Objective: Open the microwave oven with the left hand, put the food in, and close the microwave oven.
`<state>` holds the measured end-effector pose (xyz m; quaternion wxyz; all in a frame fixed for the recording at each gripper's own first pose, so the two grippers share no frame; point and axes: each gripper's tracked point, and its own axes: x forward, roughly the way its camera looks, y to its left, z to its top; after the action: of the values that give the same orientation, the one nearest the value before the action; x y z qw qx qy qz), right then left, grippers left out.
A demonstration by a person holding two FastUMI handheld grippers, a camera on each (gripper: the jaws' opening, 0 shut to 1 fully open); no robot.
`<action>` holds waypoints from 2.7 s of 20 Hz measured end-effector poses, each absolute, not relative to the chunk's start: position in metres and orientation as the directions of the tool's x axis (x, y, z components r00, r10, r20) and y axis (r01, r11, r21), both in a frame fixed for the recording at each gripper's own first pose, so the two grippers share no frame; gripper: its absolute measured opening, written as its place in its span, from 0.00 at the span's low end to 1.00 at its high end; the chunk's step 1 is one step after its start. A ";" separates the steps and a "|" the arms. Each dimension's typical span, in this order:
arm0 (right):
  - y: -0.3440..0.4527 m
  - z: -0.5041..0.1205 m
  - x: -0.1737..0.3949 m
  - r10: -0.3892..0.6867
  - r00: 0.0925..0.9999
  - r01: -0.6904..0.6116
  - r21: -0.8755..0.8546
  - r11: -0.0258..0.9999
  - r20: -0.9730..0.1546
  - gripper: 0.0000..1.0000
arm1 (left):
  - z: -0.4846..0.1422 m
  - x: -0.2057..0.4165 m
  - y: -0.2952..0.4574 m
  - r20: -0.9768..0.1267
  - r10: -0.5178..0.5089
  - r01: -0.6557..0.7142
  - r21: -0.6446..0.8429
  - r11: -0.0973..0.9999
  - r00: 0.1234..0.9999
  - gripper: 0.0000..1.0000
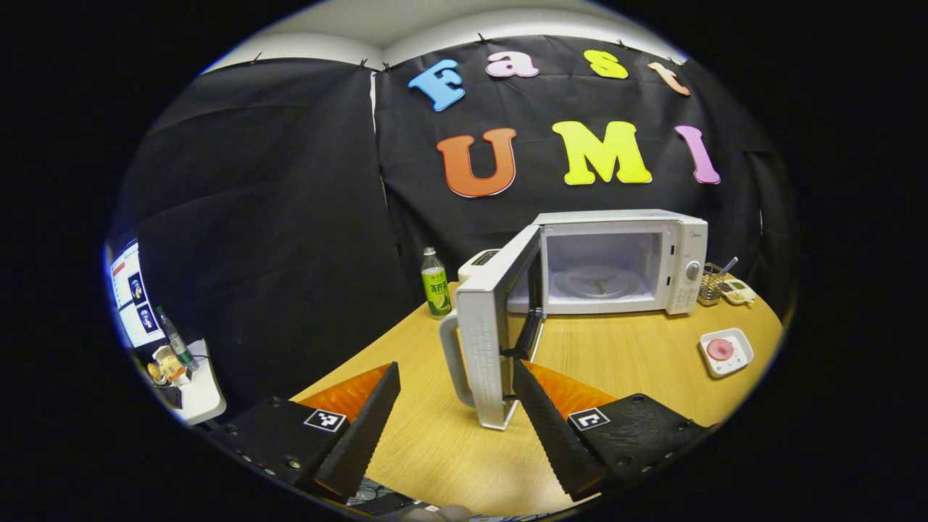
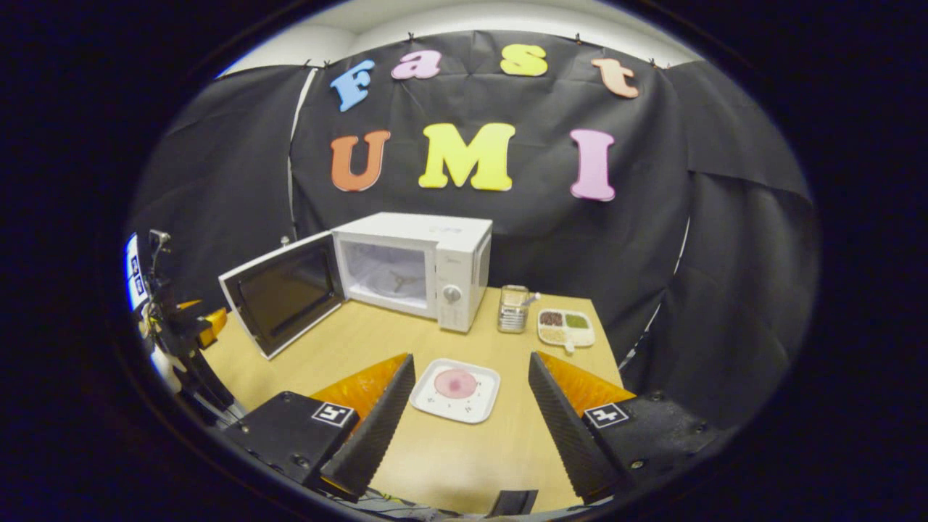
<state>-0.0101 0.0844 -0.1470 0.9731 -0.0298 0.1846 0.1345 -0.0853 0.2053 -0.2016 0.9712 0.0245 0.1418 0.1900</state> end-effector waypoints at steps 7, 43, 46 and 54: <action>0.078 -0.280 0.052 0.306 0.722 -0.310 0.104 0.945 -0.620 0.87 | -0.144 -0.087 0.138 -0.215 0.327 -0.325 0.047 0.945 0.920 0.95; 0.117 -0.342 0.092 0.307 0.538 0.116 0.430 0.895 -0.785 0.04 | -0.104 -0.015 0.138 -0.151 0.076 -0.081 -0.033 0.996 0.986 0.95; 0.133 -0.332 0.096 0.348 0.566 0.127 0.496 0.859 -0.747 0.04 | -0.100 -0.013 0.135 -0.154 0.057 -0.062 -0.028 0.998 0.987 0.95; 0.186 -0.291 0.113 0.423 0.647 0.148 0.648 0.747 -0.635 0.04 | -0.091 -0.017 0.126 -0.160 0.027 -0.029 -0.012 1.000 0.987 0.95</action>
<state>0.1131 0.1864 -0.2907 0.8389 0.3460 0.4121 0.0819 -0.0174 0.1261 -0.0906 0.9967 -0.0070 0.0802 0.0142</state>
